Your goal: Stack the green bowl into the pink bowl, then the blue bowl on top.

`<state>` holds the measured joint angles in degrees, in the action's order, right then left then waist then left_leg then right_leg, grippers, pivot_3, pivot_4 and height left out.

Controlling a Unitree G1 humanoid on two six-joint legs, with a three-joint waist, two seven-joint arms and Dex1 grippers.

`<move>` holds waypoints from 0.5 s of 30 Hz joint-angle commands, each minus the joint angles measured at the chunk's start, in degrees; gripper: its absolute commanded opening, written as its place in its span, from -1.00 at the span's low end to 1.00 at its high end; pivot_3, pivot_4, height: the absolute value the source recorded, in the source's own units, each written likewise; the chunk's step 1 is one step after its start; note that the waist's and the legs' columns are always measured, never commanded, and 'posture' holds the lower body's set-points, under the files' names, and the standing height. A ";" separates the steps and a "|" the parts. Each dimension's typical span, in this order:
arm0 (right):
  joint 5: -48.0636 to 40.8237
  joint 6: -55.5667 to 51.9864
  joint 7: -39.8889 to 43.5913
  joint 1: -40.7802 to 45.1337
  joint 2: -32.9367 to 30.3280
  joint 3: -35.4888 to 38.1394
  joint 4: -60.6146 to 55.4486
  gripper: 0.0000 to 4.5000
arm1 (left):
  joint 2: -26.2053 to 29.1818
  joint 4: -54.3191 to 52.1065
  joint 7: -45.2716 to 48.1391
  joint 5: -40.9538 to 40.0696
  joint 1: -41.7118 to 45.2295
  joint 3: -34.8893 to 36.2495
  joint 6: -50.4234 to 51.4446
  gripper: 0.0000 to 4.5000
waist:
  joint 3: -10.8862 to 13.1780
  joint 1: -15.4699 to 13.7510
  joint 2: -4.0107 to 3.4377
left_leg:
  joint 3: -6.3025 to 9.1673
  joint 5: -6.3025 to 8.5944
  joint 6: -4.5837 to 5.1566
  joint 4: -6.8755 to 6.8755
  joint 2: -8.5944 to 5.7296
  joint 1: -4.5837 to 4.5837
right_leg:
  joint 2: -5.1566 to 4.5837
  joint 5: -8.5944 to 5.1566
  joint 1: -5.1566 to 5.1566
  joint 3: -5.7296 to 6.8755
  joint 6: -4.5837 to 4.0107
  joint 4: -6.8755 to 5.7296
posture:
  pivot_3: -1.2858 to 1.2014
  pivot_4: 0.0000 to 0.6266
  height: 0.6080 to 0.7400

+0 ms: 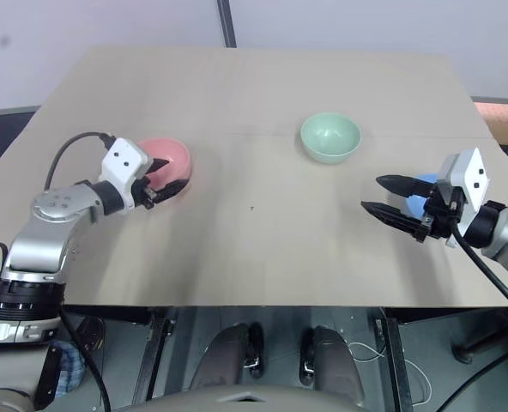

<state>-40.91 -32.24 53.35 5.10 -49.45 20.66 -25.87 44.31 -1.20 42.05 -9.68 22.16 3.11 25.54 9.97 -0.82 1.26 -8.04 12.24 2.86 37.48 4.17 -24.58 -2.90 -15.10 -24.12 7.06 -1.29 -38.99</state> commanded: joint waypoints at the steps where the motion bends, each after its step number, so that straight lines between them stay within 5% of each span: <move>1: -0.17 0.85 -0.14 0.78 -0.20 0.77 -0.41 0.25 | 1.41 -1.22 0.06 1.45 0.07 -0.28 0.72 0.40 | 0.00 0.00 0.00 | 0.00 0.00 0.00 0.00 0.00 0.00 | 0.00 0.00 0.00 0.00 0.00 0.00 | 0.03 -0.52 1.00; 5: -0.13 0.78 -0.21 0.80 -0.23 0.77 -0.49 0.25 | 1.53 -0.97 0.41 1.74 -0.03 -0.33 0.87 0.40 | 0.00 -0.01 0.00 | 0.01 0.00 0.00 0.00 0.00 0.00 | 0.00 0.00 0.01 0.00 0.00 0.00 | 0.03 -0.52 1.00; 11: -0.04 0.76 -0.55 0.75 -0.04 0.65 -0.71 0.26 | 1.59 -1.47 1.22 2.18 -0.01 -0.88 0.01 -0.85 | 0.00 0.00 0.00 | 0.00 0.00 0.00 0.01 0.00 0.00 | 0.00 0.00 0.01 0.00 0.00 -0.01 | 0.03 -0.52 1.00; 15: 0.03 0.83 -0.84 0.76 0.05 0.66 -0.74 0.26 | 1.57 -1.11 1.46 2.52 0.46 -0.95 -0.47 -0.98 | 0.00 0.00 0.00 | 0.01 0.00 0.00 0.01 0.00 0.00 | 0.00 0.00 0.01 0.00 0.00 -0.01 | 0.03 -0.52 1.00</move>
<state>-40.72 -32.24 52.76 5.28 -49.36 20.62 -25.86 45.06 -1.13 43.42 -7.71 22.01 1.65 26.32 9.96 -0.82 1.26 -8.03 12.24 2.86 37.50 4.17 -24.58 -2.91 -15.10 -24.11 7.06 -1.30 -39.00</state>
